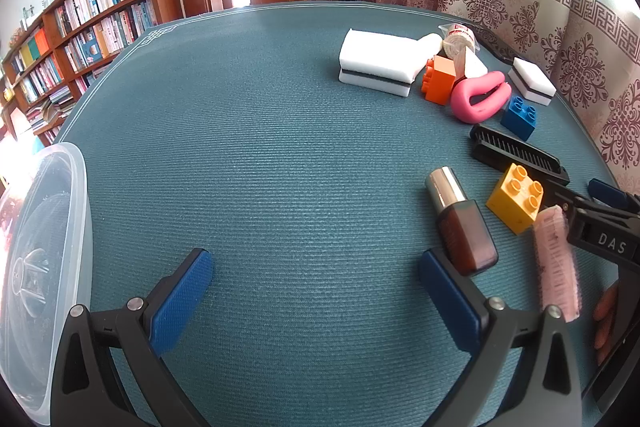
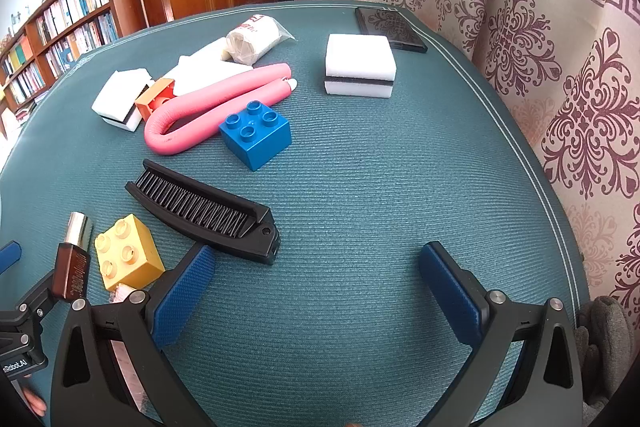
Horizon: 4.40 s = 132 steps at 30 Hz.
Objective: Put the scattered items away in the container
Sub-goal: 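Grasp the pink hair roller with the right tool while the left tool approaches the brown bottle, then grasp the brown glass bottle with the left tool while the right tool holds the roller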
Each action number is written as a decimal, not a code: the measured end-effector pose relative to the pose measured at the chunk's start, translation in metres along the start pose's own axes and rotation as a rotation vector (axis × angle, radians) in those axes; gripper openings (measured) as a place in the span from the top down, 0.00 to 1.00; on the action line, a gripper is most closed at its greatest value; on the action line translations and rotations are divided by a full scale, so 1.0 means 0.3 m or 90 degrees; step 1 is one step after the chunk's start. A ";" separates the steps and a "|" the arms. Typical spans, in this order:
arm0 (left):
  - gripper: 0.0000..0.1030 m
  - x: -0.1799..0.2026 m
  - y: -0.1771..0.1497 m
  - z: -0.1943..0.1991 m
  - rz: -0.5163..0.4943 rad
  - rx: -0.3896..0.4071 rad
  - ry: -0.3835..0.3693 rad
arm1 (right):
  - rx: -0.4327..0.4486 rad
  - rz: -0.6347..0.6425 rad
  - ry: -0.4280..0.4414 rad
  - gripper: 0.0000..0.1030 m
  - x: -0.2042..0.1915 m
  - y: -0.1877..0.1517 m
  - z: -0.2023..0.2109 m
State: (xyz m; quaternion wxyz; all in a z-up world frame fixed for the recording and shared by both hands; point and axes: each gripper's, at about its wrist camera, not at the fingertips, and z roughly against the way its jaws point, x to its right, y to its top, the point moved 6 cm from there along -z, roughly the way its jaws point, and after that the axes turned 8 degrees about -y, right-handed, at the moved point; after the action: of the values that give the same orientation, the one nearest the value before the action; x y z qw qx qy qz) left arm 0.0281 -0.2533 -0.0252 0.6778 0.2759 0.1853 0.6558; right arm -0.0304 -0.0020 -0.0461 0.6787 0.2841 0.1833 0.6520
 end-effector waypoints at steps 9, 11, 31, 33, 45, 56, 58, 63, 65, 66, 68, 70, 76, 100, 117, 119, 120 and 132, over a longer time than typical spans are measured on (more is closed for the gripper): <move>0.00 0.003 0.001 -0.008 0.001 0.001 -0.001 | 0.000 0.000 0.000 0.00 -0.001 0.000 0.000; 0.00 0.001 0.000 -0.006 0.001 0.001 -0.001 | 0.000 0.001 0.000 0.00 -0.001 0.000 -0.001; 0.00 0.010 0.016 -0.009 0.009 0.007 -0.013 | 0.009 -0.017 0.064 0.00 0.060 -0.070 0.074; 0.00 0.006 0.018 0.004 0.018 0.020 -0.032 | 0.017 -0.032 0.092 0.00 0.053 -0.077 0.104; 0.00 0.068 0.047 0.140 -0.024 0.146 -0.090 | 0.055 0.021 0.154 0.20 -0.110 -0.135 0.237; 0.01 0.054 0.042 0.143 -0.012 0.146 -0.096 | 0.044 0.033 0.198 0.40 -0.186 -0.149 0.242; 0.03 0.054 0.034 0.140 -0.013 0.135 -0.098 | 0.046 0.035 0.201 0.45 -0.193 -0.149 0.244; 0.05 0.054 0.029 0.129 -0.008 0.113 -0.102 | 0.045 0.035 0.219 0.55 -0.204 -0.147 0.247; 0.11 0.059 0.030 0.128 -0.006 0.106 -0.112 | 0.042 0.037 0.224 0.56 -0.212 -0.149 0.246; 0.12 0.063 0.031 0.126 -0.004 0.101 -0.120 | 0.039 0.037 0.228 0.56 -0.217 -0.151 0.245; 0.13 0.071 0.037 0.126 0.000 0.096 -0.133 | 0.030 0.037 0.239 0.56 -0.228 -0.156 0.240; 0.16 0.082 0.044 0.127 -0.004 0.094 -0.136 | 0.020 0.034 0.250 0.55 -0.237 -0.161 0.231; 0.33 0.137 0.055 0.075 -0.023 0.055 -0.160 | 0.014 0.031 0.257 0.58 -0.242 -0.167 0.227; 0.78 0.198 0.055 -0.018 -0.054 0.010 -0.154 | 0.023 0.069 0.211 0.66 -0.237 -0.189 0.243; 0.78 0.023 0.049 0.172 -0.020 0.048 -0.169 | 0.035 0.056 0.227 0.70 -0.259 -0.195 0.279; 0.78 0.003 0.055 0.213 -0.017 0.064 -0.164 | 0.044 0.058 0.230 0.70 -0.267 -0.196 0.302; 0.78 -0.004 0.055 0.235 -0.016 0.071 -0.162 | 0.049 0.059 0.232 0.70 -0.271 -0.195 0.314; 0.78 -0.082 0.051 0.438 -0.013 0.140 -0.141 | 0.111 0.073 0.260 0.70 -0.320 -0.195 0.478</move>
State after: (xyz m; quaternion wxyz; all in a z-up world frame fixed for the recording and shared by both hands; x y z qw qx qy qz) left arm 0.0949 -0.2951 0.0840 0.6663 0.4171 0.1828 0.5905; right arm 0.0960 -0.1174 0.0162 0.5622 0.2138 0.3560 0.7152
